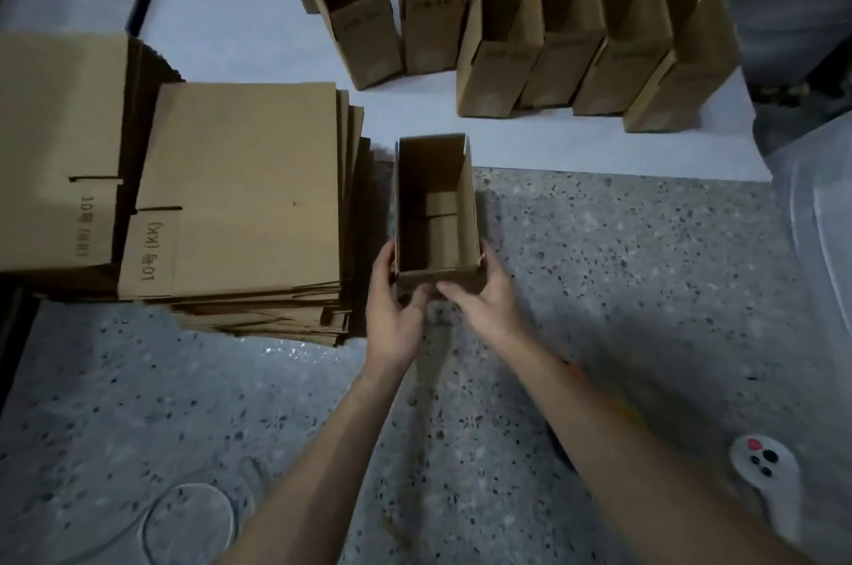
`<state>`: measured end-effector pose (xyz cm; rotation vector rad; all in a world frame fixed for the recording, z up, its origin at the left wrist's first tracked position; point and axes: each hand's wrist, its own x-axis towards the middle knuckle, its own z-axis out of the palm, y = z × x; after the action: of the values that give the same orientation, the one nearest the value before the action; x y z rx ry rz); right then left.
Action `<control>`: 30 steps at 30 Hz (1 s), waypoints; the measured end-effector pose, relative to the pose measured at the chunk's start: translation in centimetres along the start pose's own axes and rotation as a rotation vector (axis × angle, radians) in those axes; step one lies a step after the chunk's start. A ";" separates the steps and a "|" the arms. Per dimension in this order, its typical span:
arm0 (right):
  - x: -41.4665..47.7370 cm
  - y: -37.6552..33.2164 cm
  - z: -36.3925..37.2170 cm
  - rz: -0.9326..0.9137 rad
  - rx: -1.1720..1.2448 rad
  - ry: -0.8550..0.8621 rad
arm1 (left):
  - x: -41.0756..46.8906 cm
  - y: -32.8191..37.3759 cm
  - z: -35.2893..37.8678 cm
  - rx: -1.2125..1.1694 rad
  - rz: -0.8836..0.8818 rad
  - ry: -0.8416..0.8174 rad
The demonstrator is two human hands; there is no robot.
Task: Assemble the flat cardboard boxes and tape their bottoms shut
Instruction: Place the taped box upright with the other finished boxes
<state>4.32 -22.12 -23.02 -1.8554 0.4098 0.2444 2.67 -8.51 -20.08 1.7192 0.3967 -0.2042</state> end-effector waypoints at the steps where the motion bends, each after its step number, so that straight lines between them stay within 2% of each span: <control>1: 1.4 -0.3 0.3 0.010 -0.002 0.023 | 1.2 0.5 0.6 -0.035 0.001 0.019; 8: 11.9 -4.7 1.6 -0.064 -0.012 0.108 | 11.5 4.0 4.3 -0.182 -0.020 0.167; 13: 17.3 -7.3 2.4 -0.096 0.007 0.148 | 17.1 6.4 6.0 -0.097 -0.090 0.250; 20: 21.4 -9.2 3.3 -0.060 -0.133 0.319 | 22.1 8.2 7.1 -0.141 -0.087 0.253; 24: 22.9 -11.2 3.6 0.092 -0.091 0.456 | 23.4 9.7 6.9 -0.158 -0.136 0.168; 27: 23.4 -12.3 3.6 0.130 -0.027 0.381 | 23.2 11.2 6.6 -0.188 -0.140 0.095; 30: 21.5 -13.0 3.4 0.101 0.061 0.281 | 20.9 12.5 5.5 -0.154 -0.084 0.101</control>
<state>29.36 -18.62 -20.59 -1.8158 0.6982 0.0369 27.06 -12.59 -17.05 1.5670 0.5466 -0.1441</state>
